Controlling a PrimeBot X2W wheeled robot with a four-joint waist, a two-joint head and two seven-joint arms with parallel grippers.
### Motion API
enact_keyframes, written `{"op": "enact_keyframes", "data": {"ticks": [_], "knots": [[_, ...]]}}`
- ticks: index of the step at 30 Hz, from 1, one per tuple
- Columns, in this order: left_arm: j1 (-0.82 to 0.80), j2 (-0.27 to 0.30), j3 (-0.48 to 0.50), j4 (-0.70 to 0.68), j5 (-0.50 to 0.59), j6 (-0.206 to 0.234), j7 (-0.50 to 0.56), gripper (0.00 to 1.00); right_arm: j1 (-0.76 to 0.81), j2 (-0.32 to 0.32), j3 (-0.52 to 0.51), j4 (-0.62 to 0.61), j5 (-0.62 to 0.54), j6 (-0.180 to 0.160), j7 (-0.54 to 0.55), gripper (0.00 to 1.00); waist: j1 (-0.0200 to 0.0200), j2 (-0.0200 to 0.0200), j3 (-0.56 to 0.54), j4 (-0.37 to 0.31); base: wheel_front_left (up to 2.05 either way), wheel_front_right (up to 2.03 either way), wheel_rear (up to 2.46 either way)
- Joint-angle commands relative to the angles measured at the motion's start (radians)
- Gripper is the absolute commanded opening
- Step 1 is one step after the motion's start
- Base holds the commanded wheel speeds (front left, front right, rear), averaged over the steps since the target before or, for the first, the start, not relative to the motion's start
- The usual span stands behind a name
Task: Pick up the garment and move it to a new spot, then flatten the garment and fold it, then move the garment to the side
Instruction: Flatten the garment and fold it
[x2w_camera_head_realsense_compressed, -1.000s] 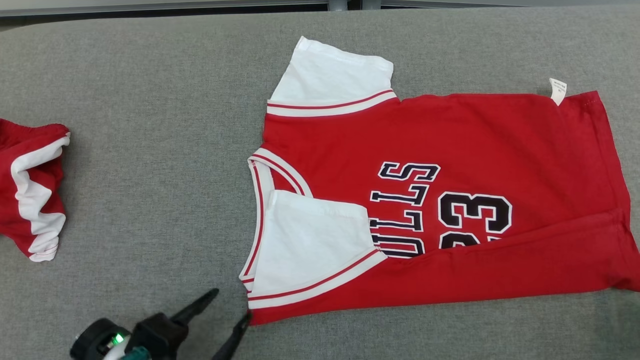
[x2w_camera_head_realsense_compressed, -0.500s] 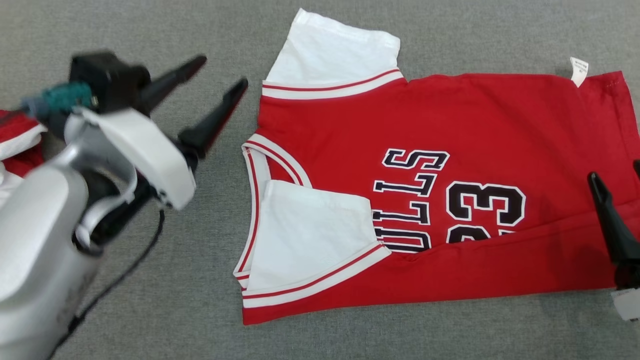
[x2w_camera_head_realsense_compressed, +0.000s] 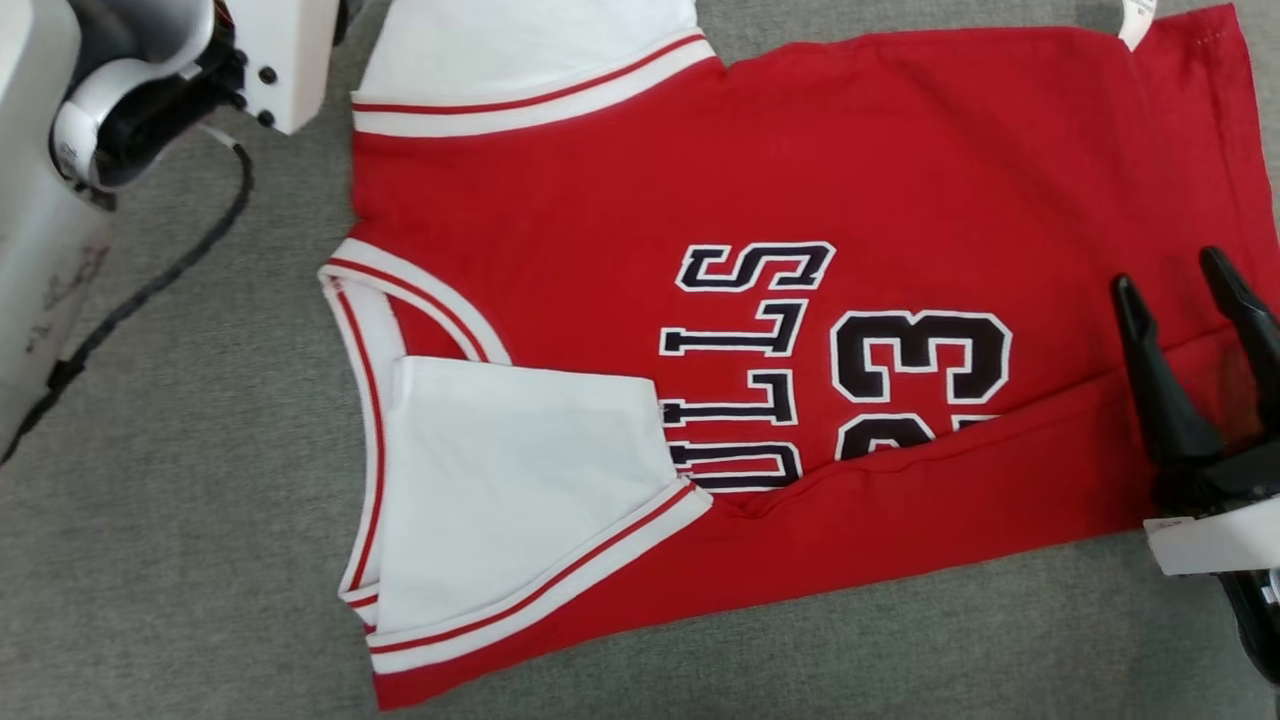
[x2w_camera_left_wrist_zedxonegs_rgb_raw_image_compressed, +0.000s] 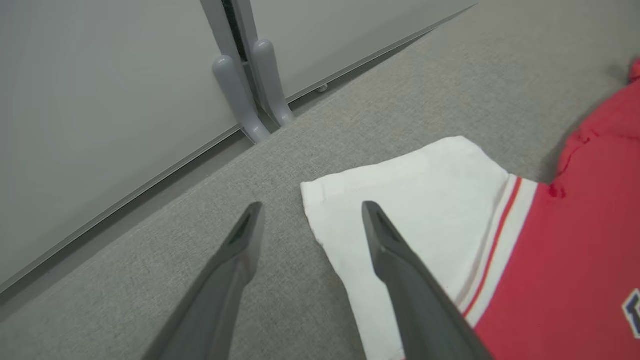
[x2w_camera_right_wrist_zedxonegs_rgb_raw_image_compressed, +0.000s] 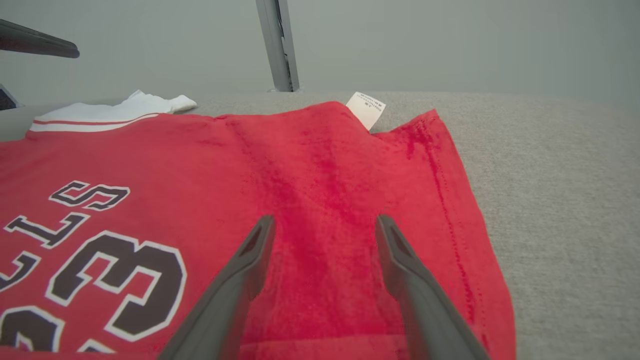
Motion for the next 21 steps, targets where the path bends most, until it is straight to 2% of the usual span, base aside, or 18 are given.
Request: {"op": "enact_keyframes", "data": {"ticks": [1, 8, 21], "knots": [[-0.021, 0.012, -0.003, 0.013, 0.007, -0.001, -0.006, 1.0, -0.017, 0.003, 0.006, 0.004, 0.001, 0.0, -0.011, 1.0, 0.0, 0.0, 0.041, -0.045, 0.0, 0.0, 0.0], [-0.094, 0.042, -0.07, 0.132, -0.015, -0.001, -0.009, 1.0, -0.049, 0.019, 0.045, 0.064, 0.028, 0.0, -0.067, 1.0, 0.0, 0.0, 0.069, -0.108, 0.0, 0.0, 0.0], [-0.163, 0.093, -0.188, 0.215, -0.027, -0.001, -0.028, 1.0, -0.087, 0.026, 0.094, 0.124, 0.055, 0.0, -0.115, 1.0, 0.0, 0.0, 0.077, -0.16, 0.0, 0.0, 0.0]]}}
